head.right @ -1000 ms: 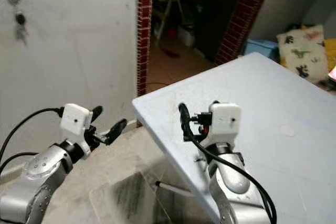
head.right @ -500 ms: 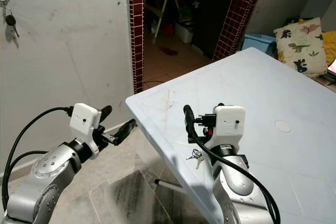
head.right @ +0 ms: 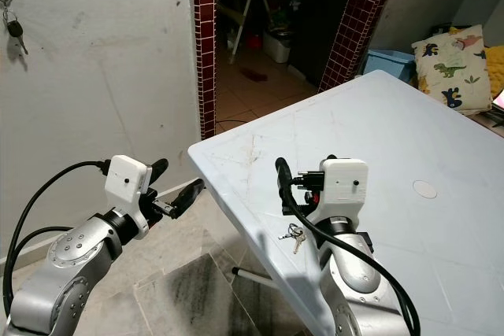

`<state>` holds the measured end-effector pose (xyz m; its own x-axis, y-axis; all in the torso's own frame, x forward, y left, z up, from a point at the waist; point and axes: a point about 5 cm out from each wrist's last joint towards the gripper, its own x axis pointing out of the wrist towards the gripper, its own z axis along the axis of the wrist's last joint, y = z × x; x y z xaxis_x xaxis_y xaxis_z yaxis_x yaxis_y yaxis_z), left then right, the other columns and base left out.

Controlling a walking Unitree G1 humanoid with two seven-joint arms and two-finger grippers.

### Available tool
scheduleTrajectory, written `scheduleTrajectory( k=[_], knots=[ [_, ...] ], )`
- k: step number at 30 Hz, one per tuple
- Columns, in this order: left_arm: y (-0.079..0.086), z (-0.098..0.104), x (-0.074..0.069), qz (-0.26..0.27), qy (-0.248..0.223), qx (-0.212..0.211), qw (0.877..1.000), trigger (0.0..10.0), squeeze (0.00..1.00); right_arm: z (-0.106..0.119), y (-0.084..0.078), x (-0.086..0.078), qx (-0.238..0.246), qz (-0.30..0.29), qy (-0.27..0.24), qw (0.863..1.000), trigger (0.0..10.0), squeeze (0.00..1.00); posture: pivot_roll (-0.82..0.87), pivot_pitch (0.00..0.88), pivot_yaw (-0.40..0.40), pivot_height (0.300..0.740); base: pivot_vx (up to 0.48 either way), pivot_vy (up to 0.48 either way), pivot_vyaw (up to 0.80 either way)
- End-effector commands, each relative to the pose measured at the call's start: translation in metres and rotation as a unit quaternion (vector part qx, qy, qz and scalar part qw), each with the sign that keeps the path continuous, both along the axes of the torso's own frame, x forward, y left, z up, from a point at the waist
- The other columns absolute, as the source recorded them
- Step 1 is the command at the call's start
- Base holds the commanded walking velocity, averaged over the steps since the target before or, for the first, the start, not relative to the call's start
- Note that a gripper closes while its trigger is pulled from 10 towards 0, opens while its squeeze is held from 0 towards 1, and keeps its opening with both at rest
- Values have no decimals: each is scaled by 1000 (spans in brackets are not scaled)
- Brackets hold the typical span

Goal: Hang keys on a hook

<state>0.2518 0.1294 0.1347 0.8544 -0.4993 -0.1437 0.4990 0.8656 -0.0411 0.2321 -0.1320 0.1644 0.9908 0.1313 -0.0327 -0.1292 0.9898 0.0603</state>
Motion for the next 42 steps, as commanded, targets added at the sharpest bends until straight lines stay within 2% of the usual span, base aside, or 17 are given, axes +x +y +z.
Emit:
scheduleTrajectory(
  k=[1, 13, 22, 31, 34, 37, 39, 42],
  knots=[
    [-3, -1, -1, -7, 3, 4, 1000, 10000, 0, -1, 0, 2, -8, 2, 5, 1000, 10000, 0, 55, 31, -88, 740, 0, -398, 0],
    [-3, 0, 0, -4, 0, 0, 1000, 10000, 0, -1, -1, 3, -7, 1, 5, 1000, 10000, 0, 55, 40, -91, 740, 0, -428, 0],
    [4, -6, -3, 13, 20, -4, 1000, 10000, 0, -7, 2, 1, -8, 10, 28, 1000, 10000, 0, 57, 41, -93, 740, 0, 0, 0],
    [18, -14, -18, 17, 50, 18, 998, 10000, 0, -12, 5, 2, 2, 23, 48, 999, 10000, 0, 72, 44, -92, 740, 0, 0, 0],
    [27, -19, -29, 11, 61, 38, 997, 10000, 0, -13, 6, 3, -32, 27, 41, 998, 10000, 0, 81, 46, -89, 740, 0, 0, 0],
    [32, -22, -34, 9, 69, 49, 996, 10000, 0, -15, 7, 5, -54, 22, 37, 998, 10000, 0, 88, 46, -88, 740, 0, 0, 0],
    [34, -23, -36, 6, 69, 54, 996, 10000, 0, -17, 10, 6, -27, 35, 40, 998, 10000, 0, 93, 46, -89, 740, 0, 0, 0],
    [35, -24, -39, -12, 54, 76, 996, 10000, 0, -22, 11, 6, -23, 29, 57, 998, 10000, 0, 96, 43, -92, 740, 0, 0, 0]
  ],
)
